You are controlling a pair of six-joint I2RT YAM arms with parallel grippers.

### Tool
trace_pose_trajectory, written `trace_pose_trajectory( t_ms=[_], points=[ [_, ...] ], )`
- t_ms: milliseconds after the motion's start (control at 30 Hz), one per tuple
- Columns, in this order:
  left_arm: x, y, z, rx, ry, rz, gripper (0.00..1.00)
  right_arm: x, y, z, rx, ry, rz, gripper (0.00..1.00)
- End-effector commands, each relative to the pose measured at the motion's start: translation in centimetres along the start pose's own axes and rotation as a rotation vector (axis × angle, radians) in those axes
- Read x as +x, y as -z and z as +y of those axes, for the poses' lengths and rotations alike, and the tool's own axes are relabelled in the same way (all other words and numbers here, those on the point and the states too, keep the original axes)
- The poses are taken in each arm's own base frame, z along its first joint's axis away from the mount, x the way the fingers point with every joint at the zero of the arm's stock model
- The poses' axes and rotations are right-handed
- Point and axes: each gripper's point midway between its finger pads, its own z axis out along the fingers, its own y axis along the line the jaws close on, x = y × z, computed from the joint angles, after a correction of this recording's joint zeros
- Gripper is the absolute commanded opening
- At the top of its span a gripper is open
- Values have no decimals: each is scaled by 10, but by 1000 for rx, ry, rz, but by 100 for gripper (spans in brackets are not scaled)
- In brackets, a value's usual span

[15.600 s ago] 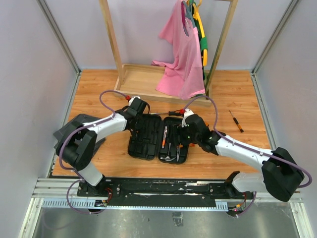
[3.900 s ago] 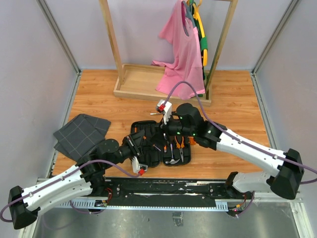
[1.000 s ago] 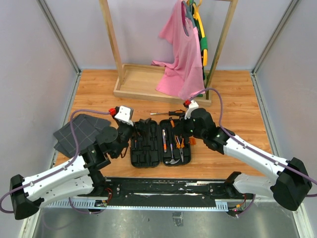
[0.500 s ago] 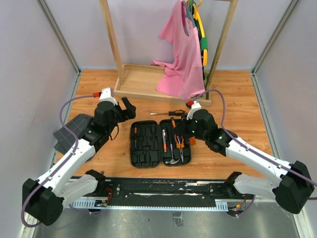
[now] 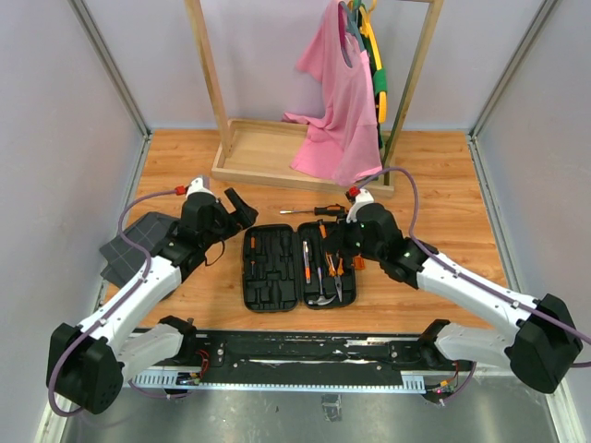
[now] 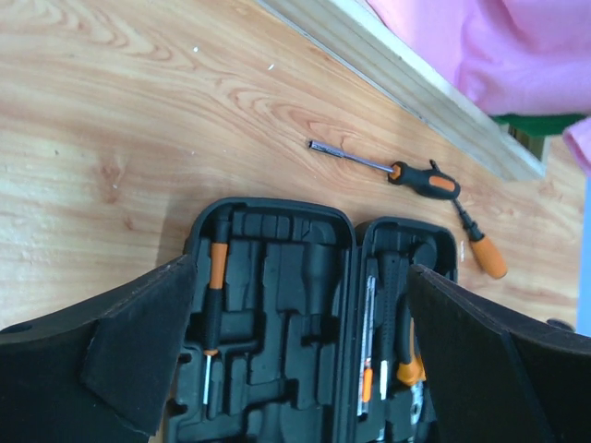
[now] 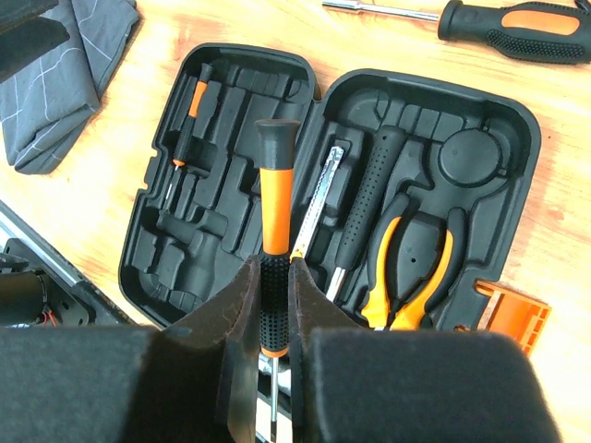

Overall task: Sort the tools into containers
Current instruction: Place the screwdriver in the storage box.

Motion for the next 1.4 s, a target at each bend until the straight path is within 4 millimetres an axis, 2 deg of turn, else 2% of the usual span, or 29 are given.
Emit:
trace_pose_trajectory(
  t_ms=[0,100,200,300,367,433,633,800,900,1100,1200,1367],
  points=[
    [-2,1,11,-80,198,-29,99,-4,-4,-3,3,-40,-12,1],
    [-6,1,2,-61,258,-25,99,-2,-6,-3,3,-52,-2,1],
    [-18,2,-5,-67,236,-38,99,-2,-7,-1,-6,-64,4,1],
    [-25,2,-11,-36,146,-48,99,-1,-10,2,-16,-78,8,1],
    [-30,4,-9,-42,123,-78,99,-1,-13,5,-30,-91,11,1],
    [-37,9,-9,-40,66,-102,99,-3,-15,10,-50,-108,3,1],
    [-58,27,-24,-17,-30,-106,99,-9,-25,19,-31,-210,-40,1],
    [-82,36,-12,-123,-66,-125,99,-15,-33,36,-48,-229,-83,1],
    [-89,34,-5,-83,-44,-84,98,-12,-41,41,-48,-234,-76,1],
    [-108,36,25,-121,-8,-90,98,-11,-57,47,-12,-236,-61,1],
    [-116,45,33,-165,-58,-127,99,-12,-67,51,13,-245,-56,1],
    [-119,60,44,-184,-93,-220,99,-3,-90,60,23,-266,-17,1]
  ],
)
